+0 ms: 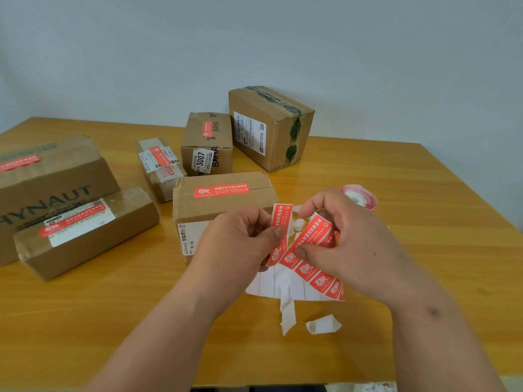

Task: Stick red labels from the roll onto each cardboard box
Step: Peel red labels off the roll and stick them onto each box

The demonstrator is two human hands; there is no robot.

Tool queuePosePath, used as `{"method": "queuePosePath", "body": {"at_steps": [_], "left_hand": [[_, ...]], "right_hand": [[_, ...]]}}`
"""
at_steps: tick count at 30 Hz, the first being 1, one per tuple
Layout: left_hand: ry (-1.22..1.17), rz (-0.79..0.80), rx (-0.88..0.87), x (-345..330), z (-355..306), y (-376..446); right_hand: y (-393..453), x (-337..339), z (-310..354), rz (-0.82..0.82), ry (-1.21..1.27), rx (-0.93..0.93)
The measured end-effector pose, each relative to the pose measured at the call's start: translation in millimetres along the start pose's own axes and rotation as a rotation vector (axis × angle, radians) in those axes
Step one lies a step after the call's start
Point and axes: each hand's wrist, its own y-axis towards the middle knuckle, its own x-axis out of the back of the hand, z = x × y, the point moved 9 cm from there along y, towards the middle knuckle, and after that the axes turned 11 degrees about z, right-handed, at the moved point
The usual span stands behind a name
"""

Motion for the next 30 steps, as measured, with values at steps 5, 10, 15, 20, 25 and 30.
{"method": "queuePosePath", "body": {"at_steps": [5, 10, 15, 20, 25, 30], "left_hand": [[0.019, -0.047, 0.002, 5.5, 0.5, 0.8], [0.062, -0.075, -0.004, 7.2, 1.1, 0.5], [0.09, -0.098, 0.007, 9.5, 3.0, 1.4], [0.069, -0.128, 0.006, 12.4, 4.1, 1.6], [0.031, -0.16, -0.01, 18.7, 3.9, 0.0], [-0.018, -0.122, 0.005, 16.3, 3.9, -0.5]], "right_hand": [[-1.4, 2.8, -0.6, -0.018, 0.016, 0.004], [-2.7, 3.9, -4.0, -0.022, 0.053, 0.0], [-5.8, 9.1, -7.5, -0.043, 0.148, -0.002], [-7.8, 16.1, -15.3, -0.081, 0.219, -0.018], [-8.0, 28.3, -26.6, -0.184, 0.185, -0.076], [-5.9, 41.0, -28.7, -0.463, -0.168, -0.157]]}}
